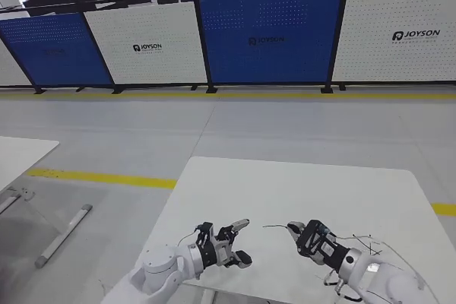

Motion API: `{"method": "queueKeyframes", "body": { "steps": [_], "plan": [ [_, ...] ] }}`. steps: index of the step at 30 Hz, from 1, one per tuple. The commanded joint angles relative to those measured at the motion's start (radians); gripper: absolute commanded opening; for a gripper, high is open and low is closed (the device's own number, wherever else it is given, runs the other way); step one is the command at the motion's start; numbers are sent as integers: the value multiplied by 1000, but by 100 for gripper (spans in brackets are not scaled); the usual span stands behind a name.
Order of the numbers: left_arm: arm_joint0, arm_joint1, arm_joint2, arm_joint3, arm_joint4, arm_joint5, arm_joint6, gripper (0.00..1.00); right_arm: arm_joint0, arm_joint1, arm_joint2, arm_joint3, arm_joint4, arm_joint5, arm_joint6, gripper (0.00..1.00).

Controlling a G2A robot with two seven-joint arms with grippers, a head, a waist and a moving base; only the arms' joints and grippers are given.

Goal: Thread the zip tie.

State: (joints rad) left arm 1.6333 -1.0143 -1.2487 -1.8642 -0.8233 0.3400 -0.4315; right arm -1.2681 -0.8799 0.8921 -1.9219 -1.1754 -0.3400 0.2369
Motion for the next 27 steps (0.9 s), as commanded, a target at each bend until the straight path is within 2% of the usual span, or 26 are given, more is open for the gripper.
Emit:
{"method": "queueKeyframes", "body": {
  "steps": [1,5,14,16,20,24,27],
  "plan": [
    [-20,2,19,1,-47,0,18,100,10,3,-23,-7,-44,0,1,0],
    [-63,15,101,45,-121,0,93,100,31,11,-59,-6,-64,0,-12,0],
    [-63,15,101,45,-121,0,93,100,31,11,-59,-6,-64,0,-12,0],
    [-65,13,105,45,-133,-12,100,100,30,11,-59,-7,-67,1,-13,0],
    [-91,0,125,37,-198,-34,142,100,21,9,-74,-26,-133,0,-19,0],
    [-132,-11,152,44,-241,0,194,100,10,10,-71,-36,-151,0,-34,0],
    [-135,-12,156,47,-241,0,197,100,10,10,-71,-36,-151,0,-34,0]
  ]
}}
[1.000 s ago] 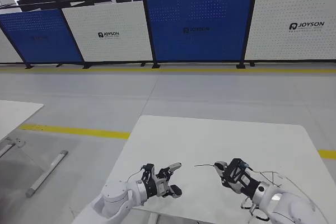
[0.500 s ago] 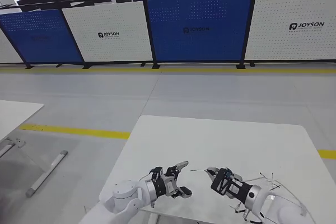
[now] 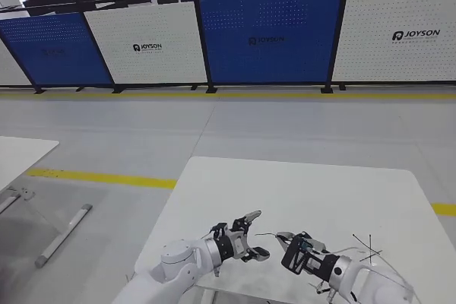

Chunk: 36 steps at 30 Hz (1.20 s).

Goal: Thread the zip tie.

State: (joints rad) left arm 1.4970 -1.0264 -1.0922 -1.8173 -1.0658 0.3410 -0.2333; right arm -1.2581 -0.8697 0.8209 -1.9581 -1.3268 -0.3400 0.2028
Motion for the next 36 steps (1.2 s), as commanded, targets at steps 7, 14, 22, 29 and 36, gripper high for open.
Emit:
{"method": "queueKeyframes", "body": {
  "steps": [7,14,22,29,36],
  "plan": [
    [-1,-1,7,1,22,-7,4,100,0,0,0,0,0,0,0,0],
    [-7,-7,15,0,7,-13,25,34,0,0,0,0,0,0,0,0],
    [-12,-8,19,3,-33,-1,39,0,0,0,0,0,0,0,0,0],
    [-18,-6,20,6,-54,-1,59,0,0,0,0,0,0,0,0,0],
    [-24,-5,28,7,-54,-1,67,0,0,0,0,0,0,0,0,0]
  ]
}}
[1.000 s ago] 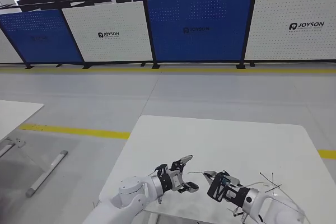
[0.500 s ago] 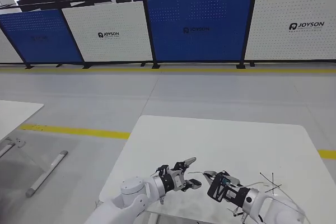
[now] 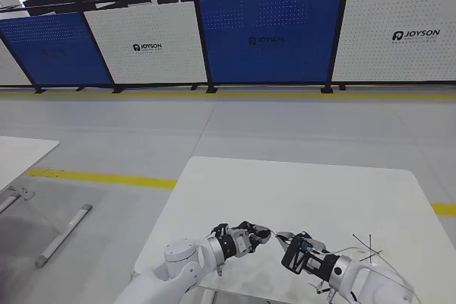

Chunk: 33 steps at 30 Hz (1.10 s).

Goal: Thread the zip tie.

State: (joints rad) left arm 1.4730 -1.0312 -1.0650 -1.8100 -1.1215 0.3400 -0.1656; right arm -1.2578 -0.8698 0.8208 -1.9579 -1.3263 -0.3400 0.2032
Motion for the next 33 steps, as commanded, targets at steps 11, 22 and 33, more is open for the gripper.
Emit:
{"method": "queueKeyframes", "body": {
  "steps": [11,22,33],
  "plan": [
    [3,2,-4,6,10,-4,-16,80,0,0,0,0,0,0,0,0],
    [-3,-4,3,5,23,0,-7,33,0,0,0,0,0,0,0,0],
    [-14,-9,11,12,11,0,9,0,0,0,0,0,0,0,0,0]
  ]
}}
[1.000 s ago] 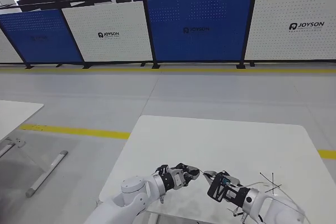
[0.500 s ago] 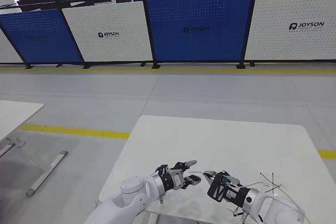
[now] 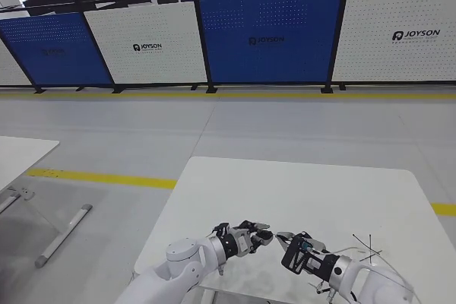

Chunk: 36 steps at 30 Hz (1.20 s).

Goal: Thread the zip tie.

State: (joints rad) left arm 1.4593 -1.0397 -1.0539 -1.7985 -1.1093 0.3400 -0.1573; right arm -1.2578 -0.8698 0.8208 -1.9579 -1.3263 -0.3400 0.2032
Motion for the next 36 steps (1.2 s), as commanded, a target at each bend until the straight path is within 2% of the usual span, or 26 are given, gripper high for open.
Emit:
{"method": "queueKeyframes", "body": {
  "steps": [1,10,12,13,16,17,18,22,25,26,29,31,34,36],
  "plan": [
    [0,0,0,0,-2,0,0,0,0,0,0,0,0,0,0,0],
    [1,-1,-1,-3,6,-2,3,0,-6,-2,2,1,-4,5,-4,0],
    [4,-2,-1,-7,15,-7,6,0,-9,-4,5,1,-7,1,-1,26],
    [6,-2,0,-8,20,-10,7,0,-11,-5,7,0,-7,0,2,30],
    [10,-3,1,-10,30,-18,11,0,-15,-7,9,-2,-6,0,5,58],
    [10,-4,2,-9,32,-19,11,0,-15,-6,9,-2,-6,0,4,80],
    [10,-4,2,-8,34,-21,12,0,-16,-6,9,-2,-5,0,4,98],
    [11,-7,4,-5,51,-40,25,0,-22,-3,13,-2,0,0,-4,100],
    [21,-9,5,-6,98,-97,44,0,-33,3,22,-1,41,0,-39,100],
    [28,-9,5,-7,128,-132,55,0,-37,6,27,5,67,0,-57,100],
    [64,-11,17,1,248,-271,95,0,-52,21,52,23,170,0,-104,100],
    [84,-15,30,23,323,-368,121,0,-63,33,79,32,225,0,-112,100],
    [93,-26,63,73,405,-497,151,0,-84,45,115,37,307,0,-98,100],
    [92,-27,67,78,409,-506,149,0,-84,45,115,37,307,0,-98,100]
  ]
}}
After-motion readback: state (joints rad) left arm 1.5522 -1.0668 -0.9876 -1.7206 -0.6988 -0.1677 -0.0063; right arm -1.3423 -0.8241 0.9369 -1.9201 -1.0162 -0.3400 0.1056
